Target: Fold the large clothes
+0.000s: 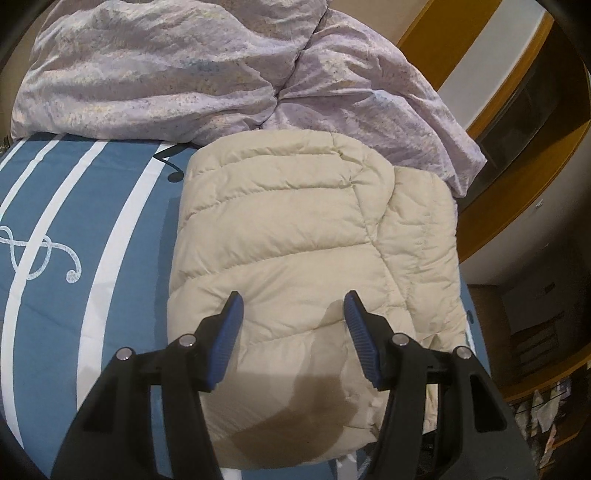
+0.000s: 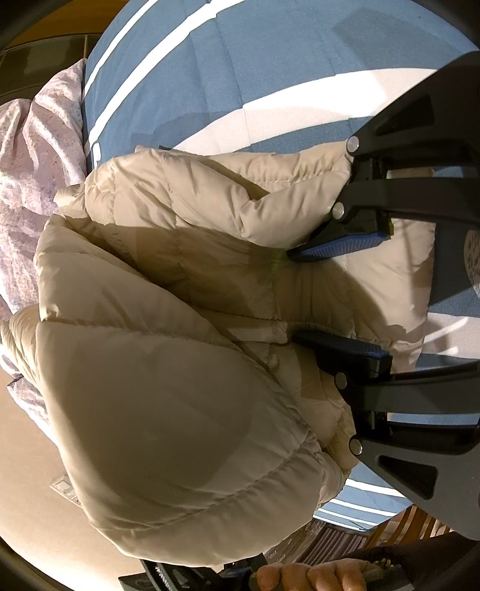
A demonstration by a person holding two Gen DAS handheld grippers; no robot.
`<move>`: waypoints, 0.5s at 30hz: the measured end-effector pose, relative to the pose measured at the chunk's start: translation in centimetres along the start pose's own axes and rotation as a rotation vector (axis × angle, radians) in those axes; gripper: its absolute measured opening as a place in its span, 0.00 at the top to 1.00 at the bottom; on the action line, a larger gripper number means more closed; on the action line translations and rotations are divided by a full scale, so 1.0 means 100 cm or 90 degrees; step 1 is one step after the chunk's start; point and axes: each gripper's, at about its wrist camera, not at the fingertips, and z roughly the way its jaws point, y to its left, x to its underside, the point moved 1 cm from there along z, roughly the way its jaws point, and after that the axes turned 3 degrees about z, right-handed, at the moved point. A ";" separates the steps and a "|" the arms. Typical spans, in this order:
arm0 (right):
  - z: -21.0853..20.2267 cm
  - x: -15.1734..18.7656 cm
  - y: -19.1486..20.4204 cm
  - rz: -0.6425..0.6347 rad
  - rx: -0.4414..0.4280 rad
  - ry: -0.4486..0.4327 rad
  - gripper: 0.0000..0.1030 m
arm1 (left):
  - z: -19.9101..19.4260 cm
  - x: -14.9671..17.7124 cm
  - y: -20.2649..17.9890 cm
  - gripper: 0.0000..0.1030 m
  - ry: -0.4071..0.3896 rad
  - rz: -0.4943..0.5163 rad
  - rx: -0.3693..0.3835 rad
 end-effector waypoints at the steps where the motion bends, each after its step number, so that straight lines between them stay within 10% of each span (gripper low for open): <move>1: 0.000 0.000 0.000 0.000 0.000 0.000 0.60 | 0.002 0.001 -0.001 0.45 0.001 0.003 -0.003; 15: -0.001 0.000 -0.003 0.008 -0.010 -0.001 0.60 | 0.033 0.022 -0.025 0.41 0.021 0.049 -0.009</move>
